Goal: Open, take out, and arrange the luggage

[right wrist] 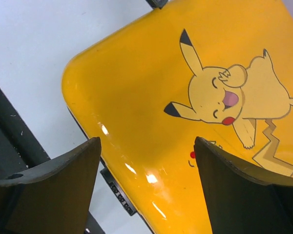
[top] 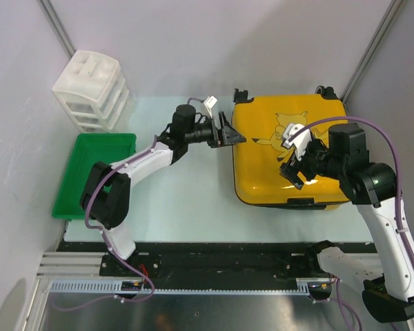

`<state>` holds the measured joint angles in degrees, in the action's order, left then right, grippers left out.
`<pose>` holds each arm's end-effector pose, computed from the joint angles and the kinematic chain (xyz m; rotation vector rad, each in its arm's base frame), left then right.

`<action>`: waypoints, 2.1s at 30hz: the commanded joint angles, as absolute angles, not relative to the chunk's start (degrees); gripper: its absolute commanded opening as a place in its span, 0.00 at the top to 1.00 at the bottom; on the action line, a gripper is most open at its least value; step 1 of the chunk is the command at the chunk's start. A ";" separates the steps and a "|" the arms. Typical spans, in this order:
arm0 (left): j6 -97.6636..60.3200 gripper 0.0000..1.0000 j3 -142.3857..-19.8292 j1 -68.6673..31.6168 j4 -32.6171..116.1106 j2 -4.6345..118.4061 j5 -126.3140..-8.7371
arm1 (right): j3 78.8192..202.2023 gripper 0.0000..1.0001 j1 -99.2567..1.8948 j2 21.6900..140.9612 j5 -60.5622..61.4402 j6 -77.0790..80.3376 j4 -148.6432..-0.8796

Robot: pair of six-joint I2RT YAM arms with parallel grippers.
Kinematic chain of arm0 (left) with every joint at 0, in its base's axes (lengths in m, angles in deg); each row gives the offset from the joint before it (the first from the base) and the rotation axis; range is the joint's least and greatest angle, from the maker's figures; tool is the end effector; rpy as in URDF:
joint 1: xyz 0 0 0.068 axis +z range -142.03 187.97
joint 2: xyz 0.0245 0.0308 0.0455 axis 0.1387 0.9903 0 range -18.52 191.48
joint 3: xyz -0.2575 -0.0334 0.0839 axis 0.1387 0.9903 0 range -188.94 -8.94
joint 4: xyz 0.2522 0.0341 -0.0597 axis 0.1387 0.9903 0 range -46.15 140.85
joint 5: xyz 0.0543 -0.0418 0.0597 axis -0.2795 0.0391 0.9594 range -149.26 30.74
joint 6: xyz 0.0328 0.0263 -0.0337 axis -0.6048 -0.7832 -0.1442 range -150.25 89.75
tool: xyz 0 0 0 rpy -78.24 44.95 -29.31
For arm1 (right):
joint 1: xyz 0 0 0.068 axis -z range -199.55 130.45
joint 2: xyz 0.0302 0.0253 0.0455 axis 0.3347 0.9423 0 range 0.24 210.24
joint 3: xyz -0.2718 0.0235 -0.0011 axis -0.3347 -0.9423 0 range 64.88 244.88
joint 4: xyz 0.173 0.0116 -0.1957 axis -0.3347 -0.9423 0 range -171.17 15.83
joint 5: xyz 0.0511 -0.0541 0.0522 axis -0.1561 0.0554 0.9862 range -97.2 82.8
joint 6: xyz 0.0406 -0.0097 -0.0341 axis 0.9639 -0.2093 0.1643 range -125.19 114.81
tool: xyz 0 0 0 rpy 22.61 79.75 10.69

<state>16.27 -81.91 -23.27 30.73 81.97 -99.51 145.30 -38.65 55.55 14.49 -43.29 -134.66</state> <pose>0.3395 -0.2328 0.2880 0.2963 2.0496 -1.5380 0.1407 0.0627 0.4269 -1.2084 1.7746 0.2216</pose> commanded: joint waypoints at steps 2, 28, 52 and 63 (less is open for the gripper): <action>20.10 0.08 -78.29 -21.65 29.79 79.93 -100.23 | 145.56 0.18 -38.63 55.35 7.67 -40.17 -132.62; 48.58 0.03 -73.36 -14.26 -27.60 102.85 -115.25 | 145.30 0.18 -22.46 58.43 20.40 -39.90 -132.79; 61.41 0.18 -73.36 -18.13 -37.27 97.41 -111.12 | 145.30 0.18 -24.65 57.11 19.78 -40.69 -133.05; 64.14 0.23 -76.52 -20.94 -38.15 92.13 -110.42 | 145.30 0.18 -27.55 55.27 19.60 -41.57 -133.49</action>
